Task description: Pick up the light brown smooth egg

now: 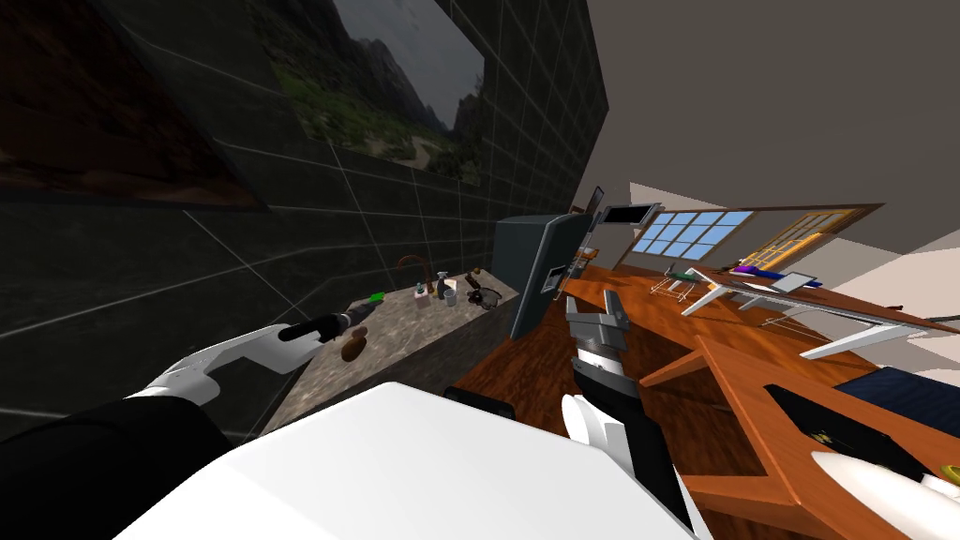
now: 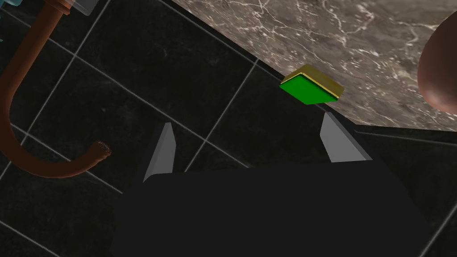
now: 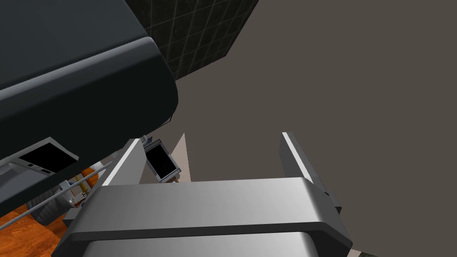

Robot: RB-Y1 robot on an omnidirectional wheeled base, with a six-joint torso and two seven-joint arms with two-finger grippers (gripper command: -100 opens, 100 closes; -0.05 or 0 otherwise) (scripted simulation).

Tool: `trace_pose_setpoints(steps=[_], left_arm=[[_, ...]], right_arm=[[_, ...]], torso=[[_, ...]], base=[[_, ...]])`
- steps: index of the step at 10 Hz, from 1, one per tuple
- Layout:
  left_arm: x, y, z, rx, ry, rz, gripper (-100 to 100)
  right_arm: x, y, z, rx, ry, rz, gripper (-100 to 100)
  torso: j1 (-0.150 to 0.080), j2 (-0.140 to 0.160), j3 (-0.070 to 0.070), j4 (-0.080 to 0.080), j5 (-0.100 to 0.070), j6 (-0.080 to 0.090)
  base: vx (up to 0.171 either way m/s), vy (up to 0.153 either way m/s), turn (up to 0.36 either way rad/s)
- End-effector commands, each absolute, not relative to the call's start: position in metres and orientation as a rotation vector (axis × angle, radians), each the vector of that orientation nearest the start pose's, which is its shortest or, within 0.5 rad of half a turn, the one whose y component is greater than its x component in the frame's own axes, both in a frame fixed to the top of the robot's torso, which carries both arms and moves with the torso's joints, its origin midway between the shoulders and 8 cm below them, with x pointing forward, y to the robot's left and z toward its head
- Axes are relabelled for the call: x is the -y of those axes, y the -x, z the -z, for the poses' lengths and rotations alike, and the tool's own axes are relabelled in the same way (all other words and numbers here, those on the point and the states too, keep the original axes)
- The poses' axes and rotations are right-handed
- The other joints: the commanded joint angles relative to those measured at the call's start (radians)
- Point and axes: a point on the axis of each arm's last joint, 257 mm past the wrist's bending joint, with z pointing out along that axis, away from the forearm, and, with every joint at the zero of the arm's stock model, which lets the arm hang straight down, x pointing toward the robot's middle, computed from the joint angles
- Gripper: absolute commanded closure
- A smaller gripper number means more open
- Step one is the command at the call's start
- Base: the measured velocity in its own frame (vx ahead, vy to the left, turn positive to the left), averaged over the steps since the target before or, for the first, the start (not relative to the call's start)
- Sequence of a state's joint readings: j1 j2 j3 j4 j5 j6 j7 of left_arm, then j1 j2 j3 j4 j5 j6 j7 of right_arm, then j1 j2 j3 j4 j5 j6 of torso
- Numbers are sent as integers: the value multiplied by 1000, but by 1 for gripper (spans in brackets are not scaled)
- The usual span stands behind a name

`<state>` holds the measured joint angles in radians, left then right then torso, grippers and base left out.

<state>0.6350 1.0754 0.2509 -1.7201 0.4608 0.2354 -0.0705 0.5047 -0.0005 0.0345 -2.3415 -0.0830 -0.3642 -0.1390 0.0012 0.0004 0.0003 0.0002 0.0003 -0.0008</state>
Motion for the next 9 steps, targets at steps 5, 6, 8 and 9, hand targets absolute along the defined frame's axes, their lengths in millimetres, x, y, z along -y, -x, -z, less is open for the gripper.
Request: trace_pose_setpoints(steps=[5,6,8,9], left_arm=[[-672,-312,245,-1875,1138,-26,-100],[-673,-313,243,-1878,1132,-32,-100],[-685,-293,255,-1935,1153,-129,-100],[-689,-283,262,-1962,1164,-170,-100]], right_arm=[[277,-354,-24,-575,-832,-1501,0],[277,-354,-24,-575,-832,-1501,0],[277,-354,-24,-575,-832,-1501,0],[277,-354,-24,-575,-832,-1501,0]], torso=[[0,1,0,0,0,0],[0,1,1,0,0,0],[0,0,0,0,0,0],[0,0,0,0,0,0]], base=[[-12,14,-76],[-10,15,-19],[-4,8,-52],[2,1,-50]])
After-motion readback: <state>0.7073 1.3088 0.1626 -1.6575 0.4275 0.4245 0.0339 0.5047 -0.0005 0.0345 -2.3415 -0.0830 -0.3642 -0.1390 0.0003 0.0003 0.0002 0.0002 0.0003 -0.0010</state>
